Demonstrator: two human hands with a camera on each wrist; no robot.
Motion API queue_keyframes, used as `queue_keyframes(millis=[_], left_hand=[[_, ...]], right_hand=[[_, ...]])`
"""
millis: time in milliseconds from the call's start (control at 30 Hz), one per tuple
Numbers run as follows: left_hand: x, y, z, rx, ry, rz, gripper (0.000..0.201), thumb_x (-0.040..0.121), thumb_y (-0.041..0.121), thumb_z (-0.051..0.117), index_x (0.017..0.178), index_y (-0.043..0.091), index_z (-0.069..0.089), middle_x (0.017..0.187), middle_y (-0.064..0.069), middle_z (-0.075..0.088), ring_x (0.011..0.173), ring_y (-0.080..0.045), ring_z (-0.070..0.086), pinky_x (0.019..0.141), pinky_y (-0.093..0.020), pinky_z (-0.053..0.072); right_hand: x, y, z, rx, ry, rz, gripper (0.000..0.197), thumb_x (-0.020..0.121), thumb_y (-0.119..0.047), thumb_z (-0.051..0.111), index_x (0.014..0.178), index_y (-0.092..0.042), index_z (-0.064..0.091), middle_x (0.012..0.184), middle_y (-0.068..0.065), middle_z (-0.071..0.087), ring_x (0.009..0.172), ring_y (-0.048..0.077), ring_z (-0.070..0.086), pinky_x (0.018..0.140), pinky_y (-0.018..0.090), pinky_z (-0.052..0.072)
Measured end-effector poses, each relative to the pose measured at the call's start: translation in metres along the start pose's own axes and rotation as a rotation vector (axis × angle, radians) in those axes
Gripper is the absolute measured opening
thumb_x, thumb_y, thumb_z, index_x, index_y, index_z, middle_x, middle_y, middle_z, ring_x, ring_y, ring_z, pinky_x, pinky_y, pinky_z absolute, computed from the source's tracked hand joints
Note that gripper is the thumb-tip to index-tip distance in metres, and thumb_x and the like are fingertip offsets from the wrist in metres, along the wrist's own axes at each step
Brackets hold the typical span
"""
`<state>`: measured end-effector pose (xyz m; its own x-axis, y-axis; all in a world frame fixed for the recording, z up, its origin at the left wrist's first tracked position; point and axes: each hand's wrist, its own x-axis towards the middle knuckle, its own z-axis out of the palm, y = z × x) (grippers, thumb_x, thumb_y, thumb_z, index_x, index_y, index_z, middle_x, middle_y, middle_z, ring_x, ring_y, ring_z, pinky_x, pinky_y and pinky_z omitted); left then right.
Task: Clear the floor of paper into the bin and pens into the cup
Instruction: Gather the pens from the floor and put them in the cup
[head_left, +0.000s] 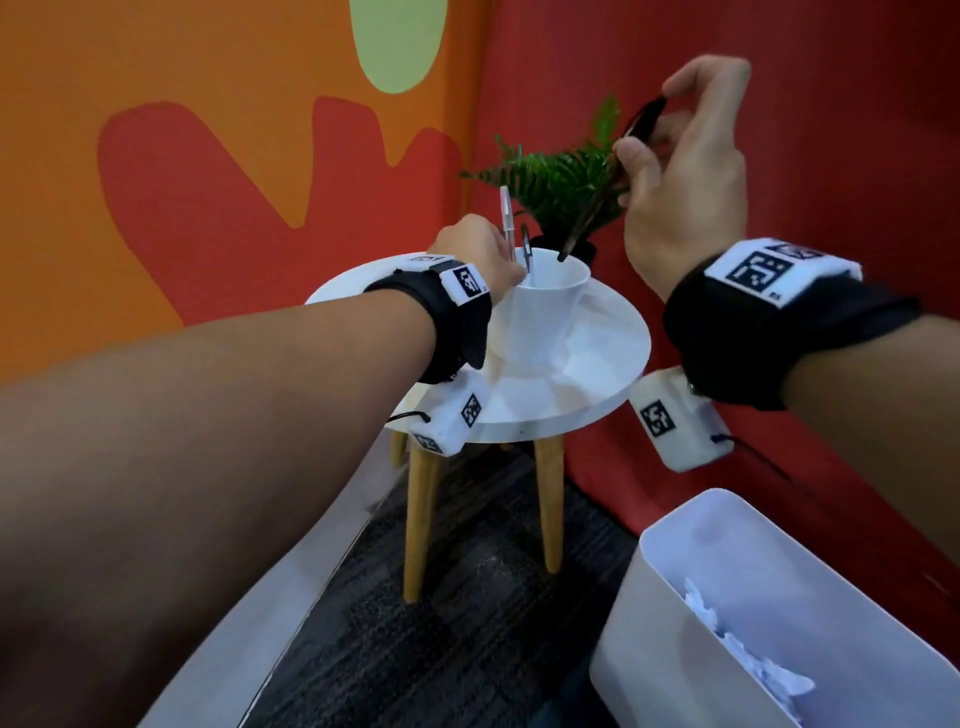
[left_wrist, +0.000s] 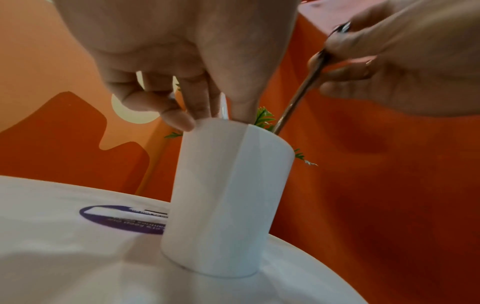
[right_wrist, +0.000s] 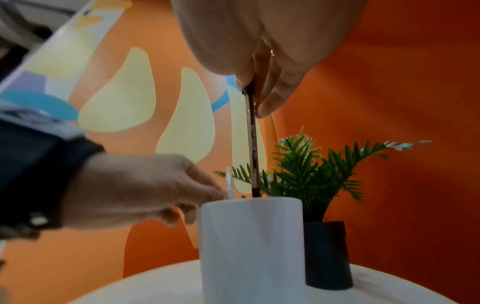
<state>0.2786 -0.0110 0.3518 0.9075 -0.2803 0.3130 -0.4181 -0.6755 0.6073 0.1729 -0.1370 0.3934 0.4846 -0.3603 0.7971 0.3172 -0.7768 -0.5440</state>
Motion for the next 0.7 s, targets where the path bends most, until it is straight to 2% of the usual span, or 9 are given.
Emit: queue_keyframes(millis=[100,167,267,333,433,500,533,600,700], left_hand=[[-0.002,0.001,-0.003,-0.022,-0.010,0.030,0.022,0.082,0.036,0.074,0.081,0.018,0.061,0.081,-0.001,0.061,0.077,-0.021,0.056,0.068,-0.030,0.050],[-0.006,-0.001,-0.007,-0.020,0.001,0.069,0.024,0.083,0.039,0.071,0.081,0.017,0.063,0.074,0.002,0.061,0.075,-0.020,0.056,0.058,-0.026,0.044],[-0.011,-0.006,-0.010,-0.027,0.031,0.099,0.041,0.085,0.040,0.069,0.119,0.016,0.065,0.114,0.000,0.068,0.104,-0.020,0.062,0.083,-0.030,0.051],[-0.017,-0.005,-0.012,-0.033,0.082,0.158,0.042,0.088,0.038,0.065,0.125,0.019,0.061,0.124,-0.001,0.063,0.111,-0.018,0.059,0.090,-0.033,0.049],[-0.034,0.002,-0.014,-0.053,0.106,0.253,0.016,0.089,0.034,0.059,0.100,0.023,0.064,0.092,0.004,0.061,0.081,-0.013,0.055,0.068,-0.029,0.043],[-0.055,0.008,-0.012,-0.068,0.059,0.313,0.015,0.091,0.035,0.057,0.086,0.021,0.060,0.072,0.009,0.054,0.064,-0.008,0.049,0.056,-0.027,0.035],[-0.068,0.010,-0.009,-0.066,0.023,0.347,0.020,0.092,0.037,0.055,0.079,0.022,0.057,0.066,0.009,0.051,0.060,-0.005,0.047,0.053,-0.026,0.032],[-0.098,0.009,0.000,-0.047,-0.058,0.418,0.030,0.094,0.040,0.052,0.068,0.025,0.048,0.061,0.008,0.048,0.055,-0.005,0.043,0.053,-0.027,0.029],[-0.143,-0.010,0.027,0.009,-0.196,0.449,0.037,0.092,0.043,0.049,0.061,0.023,0.044,0.057,0.004,0.046,0.057,-0.016,0.043,0.056,-0.031,0.031]], right_hand=[[0.004,0.006,0.022,-0.127,-0.123,0.017,0.032,0.093,-0.005,0.052,0.121,-0.010,0.038,0.090,0.003,0.060,0.069,0.012,0.058,0.057,0.021,0.044],[0.003,0.008,0.032,-0.201,-0.203,0.011,0.031,0.093,-0.002,0.050,0.121,-0.010,0.038,0.089,0.007,0.057,0.063,0.005,0.050,0.058,0.027,0.041],[0.005,0.013,0.042,-0.281,-0.263,0.044,0.034,0.092,0.002,0.048,0.123,-0.009,0.038,0.090,0.009,0.056,0.060,-0.001,0.042,0.061,0.034,0.040],[0.007,0.015,0.045,-0.336,-0.303,0.084,0.038,0.092,0.004,0.046,0.126,-0.011,0.037,0.094,0.007,0.054,0.061,0.001,0.040,0.060,0.031,0.035],[0.010,0.016,0.049,-0.357,-0.430,0.133,0.045,0.094,0.003,0.045,0.134,-0.017,0.037,0.102,0.008,0.057,0.071,0.010,0.051,0.059,0.029,0.040],[0.007,0.014,0.049,-0.372,-0.512,0.144,0.050,0.096,0.000,0.043,0.142,-0.019,0.036,0.116,0.013,0.060,0.093,0.026,0.060,0.078,0.037,0.049],[0.000,0.013,0.047,-0.374,-0.502,0.148,0.050,0.097,-0.002,0.042,0.144,-0.019,0.036,0.122,0.014,0.059,0.103,0.030,0.059,0.086,0.037,0.046],[-0.029,0.015,0.040,-0.375,-0.457,0.135,0.045,0.099,-0.008,0.040,0.143,-0.015,0.040,0.129,0.013,0.056,0.113,0.028,0.055,0.085,0.029,0.037],[-0.105,0.020,0.029,-0.370,-0.500,0.095,0.033,0.098,-0.018,0.041,0.129,-0.009,0.051,0.119,0.013,0.060,0.103,0.025,0.053,0.076,0.021,0.029]])
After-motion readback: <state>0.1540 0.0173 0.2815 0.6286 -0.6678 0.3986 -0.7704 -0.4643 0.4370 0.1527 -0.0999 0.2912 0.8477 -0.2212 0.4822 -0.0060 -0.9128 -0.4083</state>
